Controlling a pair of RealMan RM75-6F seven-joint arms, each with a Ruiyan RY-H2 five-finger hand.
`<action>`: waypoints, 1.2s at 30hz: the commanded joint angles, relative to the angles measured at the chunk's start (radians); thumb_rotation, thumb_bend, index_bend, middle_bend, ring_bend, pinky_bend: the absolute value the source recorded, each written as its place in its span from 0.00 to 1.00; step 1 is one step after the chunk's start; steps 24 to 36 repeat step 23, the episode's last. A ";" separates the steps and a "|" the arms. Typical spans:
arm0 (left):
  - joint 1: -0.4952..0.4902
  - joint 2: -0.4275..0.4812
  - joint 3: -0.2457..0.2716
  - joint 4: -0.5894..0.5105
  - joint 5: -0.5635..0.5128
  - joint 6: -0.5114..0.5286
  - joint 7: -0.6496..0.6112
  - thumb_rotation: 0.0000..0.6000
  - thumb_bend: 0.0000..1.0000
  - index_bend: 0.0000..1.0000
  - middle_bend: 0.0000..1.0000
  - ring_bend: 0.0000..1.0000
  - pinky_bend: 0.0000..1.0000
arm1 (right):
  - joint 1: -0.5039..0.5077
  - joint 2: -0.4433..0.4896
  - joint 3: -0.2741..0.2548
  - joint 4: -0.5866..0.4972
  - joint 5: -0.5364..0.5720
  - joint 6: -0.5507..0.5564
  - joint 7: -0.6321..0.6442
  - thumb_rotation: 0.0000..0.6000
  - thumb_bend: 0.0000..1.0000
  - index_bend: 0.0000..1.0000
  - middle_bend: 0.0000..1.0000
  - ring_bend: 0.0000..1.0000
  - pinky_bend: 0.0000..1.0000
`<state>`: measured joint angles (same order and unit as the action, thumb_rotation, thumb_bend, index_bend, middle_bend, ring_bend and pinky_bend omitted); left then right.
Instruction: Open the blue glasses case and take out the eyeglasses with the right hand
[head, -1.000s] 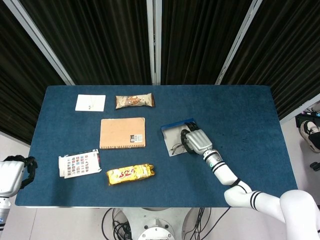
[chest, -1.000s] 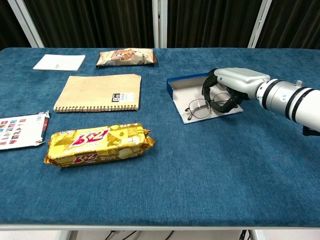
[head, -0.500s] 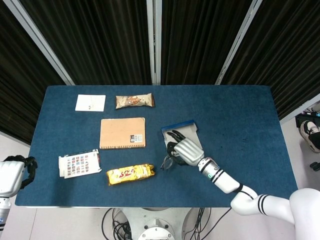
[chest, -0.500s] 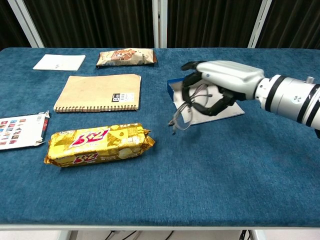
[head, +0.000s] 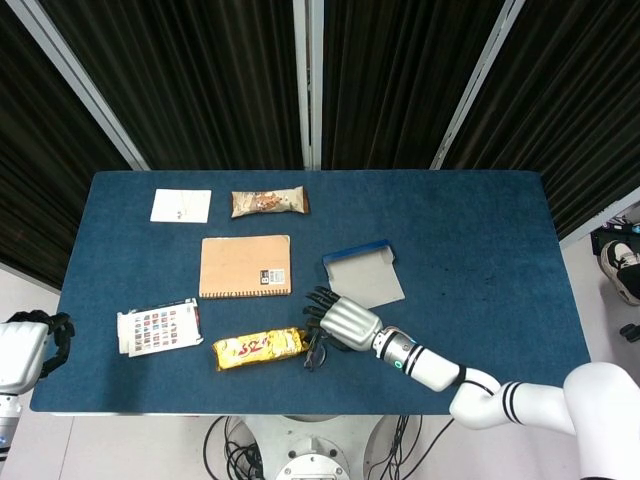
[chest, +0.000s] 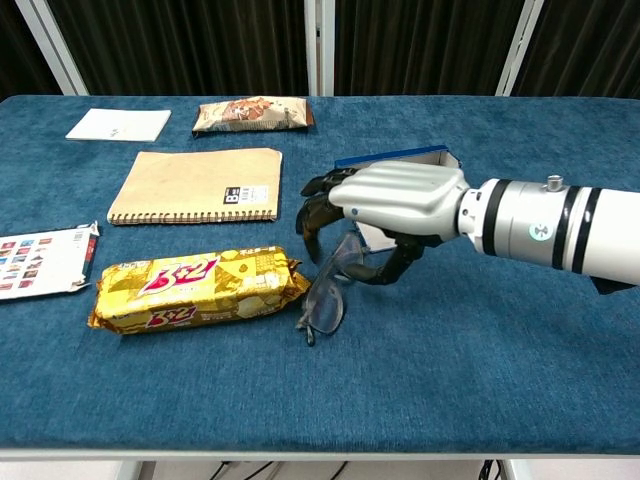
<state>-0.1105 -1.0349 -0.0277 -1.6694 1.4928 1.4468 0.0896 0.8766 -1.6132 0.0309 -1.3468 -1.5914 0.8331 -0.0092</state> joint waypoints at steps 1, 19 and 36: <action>0.000 0.000 0.000 0.000 0.000 0.000 0.000 1.00 0.58 0.66 0.64 0.45 0.44 | -0.030 0.039 0.004 -0.039 0.019 0.041 -0.020 1.00 0.39 0.01 0.06 0.00 0.00; 0.002 -0.002 0.001 -0.004 0.001 0.004 0.014 1.00 0.58 0.66 0.64 0.45 0.44 | -0.538 0.497 -0.079 -0.421 0.152 0.618 -0.112 1.00 0.35 0.00 0.07 0.00 0.00; 0.003 -0.003 0.001 -0.006 0.000 0.006 0.020 1.00 0.58 0.66 0.64 0.45 0.44 | -0.624 0.547 -0.116 -0.442 0.127 0.688 -0.071 1.00 0.35 0.00 0.07 0.00 0.00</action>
